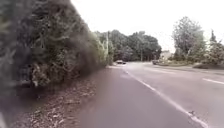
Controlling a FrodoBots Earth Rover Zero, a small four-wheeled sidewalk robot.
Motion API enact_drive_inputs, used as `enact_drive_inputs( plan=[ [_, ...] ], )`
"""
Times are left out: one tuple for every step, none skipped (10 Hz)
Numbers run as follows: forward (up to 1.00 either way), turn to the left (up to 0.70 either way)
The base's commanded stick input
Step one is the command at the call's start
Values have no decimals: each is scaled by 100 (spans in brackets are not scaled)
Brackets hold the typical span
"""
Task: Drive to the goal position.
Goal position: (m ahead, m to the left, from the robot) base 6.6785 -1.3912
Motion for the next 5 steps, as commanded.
enact_drive_inputs(
  plan=[
    [100,-40],
    [100,-1],
    [100,0],
    [100,0],
    [100,0]
  ],
)
